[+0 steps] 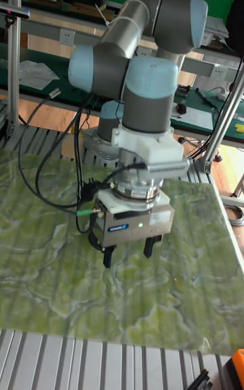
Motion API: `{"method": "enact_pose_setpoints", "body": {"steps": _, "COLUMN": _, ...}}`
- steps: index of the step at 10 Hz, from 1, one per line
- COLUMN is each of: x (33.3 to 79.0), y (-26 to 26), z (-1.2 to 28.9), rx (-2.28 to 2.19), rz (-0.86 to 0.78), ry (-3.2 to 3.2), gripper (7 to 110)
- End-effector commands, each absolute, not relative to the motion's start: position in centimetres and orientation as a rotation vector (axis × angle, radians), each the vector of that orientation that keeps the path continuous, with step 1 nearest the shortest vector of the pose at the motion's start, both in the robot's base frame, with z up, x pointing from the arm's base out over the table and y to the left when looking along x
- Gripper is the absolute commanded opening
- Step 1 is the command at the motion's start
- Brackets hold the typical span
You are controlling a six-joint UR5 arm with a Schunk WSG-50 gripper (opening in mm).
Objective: Put the pen into the pen holder
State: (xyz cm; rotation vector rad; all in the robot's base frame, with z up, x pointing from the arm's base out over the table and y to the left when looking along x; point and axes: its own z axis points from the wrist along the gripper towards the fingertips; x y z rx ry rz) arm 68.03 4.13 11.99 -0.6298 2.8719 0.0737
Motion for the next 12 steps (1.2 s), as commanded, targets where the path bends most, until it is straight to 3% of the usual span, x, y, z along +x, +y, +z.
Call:
{"method": "enact_pose_setpoints", "body": {"steps": 1, "x": 68.5, "y": 3.6, "z": 10.2, "rx": -0.567, "rz": 0.026, "ry": 2.934, "gripper": 66}}
{"method": "enact_pose_setpoints", "body": {"steps": 2, "x": 68.2, "y": 2.9, "z": 10.5, "rx": -0.556, "rz": 0.0, "ry": 2.947, "gripper": 66}}
{"method": "enact_pose_setpoints", "body": {"steps": 5, "x": 60.9, "y": 1.2, "z": 13.4, "rx": -0.273, "rz": -0.08, "ry": 3.206, "gripper": 66}}
{"method": "enact_pose_setpoints", "body": {"steps": 7, "x": 59.6, "y": 0.6, "z": 15.8, "rx": -0.235, "rz": -0.099, "ry": 3.178, "gripper": 66}}
{"method": "enact_pose_setpoints", "body": {"steps": 8, "x": 60.0, "y": 0.1, "z": 16.5, "rx": -0.233, "rz": -0.119, "ry": 3.133, "gripper": 7}}
{"method": "enact_pose_setpoints", "body": {"steps": 12, "x": 61.6, "y": 0.1, "z": 17.2, "rx": -0.229, "rz": -0.104, "ry": 3.05, "gripper": 7}}
